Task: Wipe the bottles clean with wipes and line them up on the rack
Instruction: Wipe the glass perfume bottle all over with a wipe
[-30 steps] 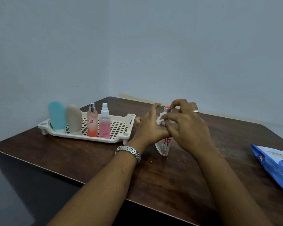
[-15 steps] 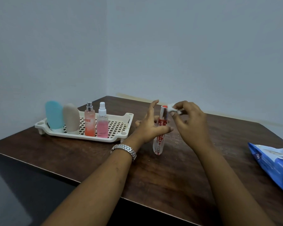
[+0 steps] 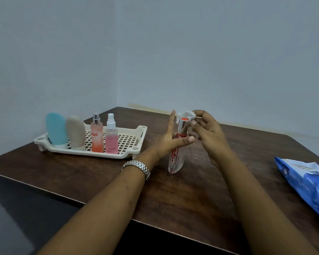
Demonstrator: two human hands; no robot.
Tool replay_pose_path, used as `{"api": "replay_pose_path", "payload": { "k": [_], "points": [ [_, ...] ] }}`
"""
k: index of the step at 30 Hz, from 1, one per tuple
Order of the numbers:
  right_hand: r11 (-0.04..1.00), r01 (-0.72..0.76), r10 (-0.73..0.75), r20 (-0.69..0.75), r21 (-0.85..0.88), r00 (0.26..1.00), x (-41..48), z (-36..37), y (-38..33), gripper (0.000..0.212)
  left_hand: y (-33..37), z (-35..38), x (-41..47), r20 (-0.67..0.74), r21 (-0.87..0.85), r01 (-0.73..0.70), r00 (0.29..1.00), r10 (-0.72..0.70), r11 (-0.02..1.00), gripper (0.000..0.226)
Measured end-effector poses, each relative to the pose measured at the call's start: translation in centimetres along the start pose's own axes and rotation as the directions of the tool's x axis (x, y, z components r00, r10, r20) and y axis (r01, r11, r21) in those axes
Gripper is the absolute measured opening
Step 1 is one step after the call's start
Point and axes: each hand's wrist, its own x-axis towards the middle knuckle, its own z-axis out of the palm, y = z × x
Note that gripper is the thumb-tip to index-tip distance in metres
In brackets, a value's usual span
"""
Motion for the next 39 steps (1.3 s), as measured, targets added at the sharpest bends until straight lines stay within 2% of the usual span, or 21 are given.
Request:
{"api": "replay_pose_path", "payload": {
  "k": [3,5,8,14,17,20,24,30,32,35,39],
  "points": [
    [0.994,-0.014,0.017,0.026,-0.106,1.000,0.2,0.1,0.5,0.021,-0.3,0.0,0.1,-0.008,-0.081,-0.010,1.000,0.010,0.997,0.145],
    [0.982,0.007,-0.004,0.019,-0.191,1.000,0.3,0.4,0.8,0.021,-0.2,0.1,0.0,-0.028,-0.121,-0.024,0.999,0.021,0.992,0.137],
    [0.963,0.042,-0.062,-0.069,-0.267,0.996,0.5,0.6,1.4,0.019,0.1,0.0,-0.2,-0.054,-0.153,-0.045,0.998,0.037,0.987,0.101],
    [0.951,0.020,-0.105,-0.260,-0.310,0.960,0.2,0.0,1.9,0.029,-0.1,-0.8,-0.1,-0.148,-0.311,0.038,0.985,-0.088,0.949,0.086],
    [0.946,-0.002,-0.102,-0.306,-0.323,0.946,-0.1,-0.1,2.0,0.028,-0.2,-1.0,-0.1,-0.165,-0.374,0.076,0.975,-0.147,0.924,0.091],
    [0.922,-0.018,-0.098,-0.276,-0.387,0.956,-0.3,0.4,2.6,0.020,-0.4,-1.3,0.1,-0.214,-0.426,0.078,0.959,-0.184,0.902,0.089],
    [0.829,0.080,-0.198,-0.158,-0.554,0.967,-0.4,1.9,3.3,0.014,-0.9,-1.4,0.4,-0.253,-0.523,0.137,0.917,-0.307,0.841,0.108],
    [0.771,0.231,-0.296,-0.013,-0.593,0.955,-0.6,2.8,3.7,0.015,-0.7,-1.6,0.2,-0.268,-0.543,0.150,0.902,-0.340,0.826,0.083],
    [0.769,0.217,-0.280,-0.012,-0.601,0.960,-0.6,2.4,3.8,0.011,-0.6,-1.6,0.2,-0.270,-0.546,0.161,0.895,-0.355,0.822,0.086],
    [0.794,0.118,-0.214,-0.093,-0.597,0.972,-0.2,1.8,3.9,0.005,-0.9,-1.6,0.3,-0.260,-0.559,0.180,0.889,-0.377,0.809,0.095],
    [0.873,0.095,-0.175,-0.125,-0.477,0.977,0.3,1.8,3.8,0.012,-1.3,-1.7,0.5,-0.221,-0.557,0.194,0.903,-0.369,0.808,0.096]
  ]
}}
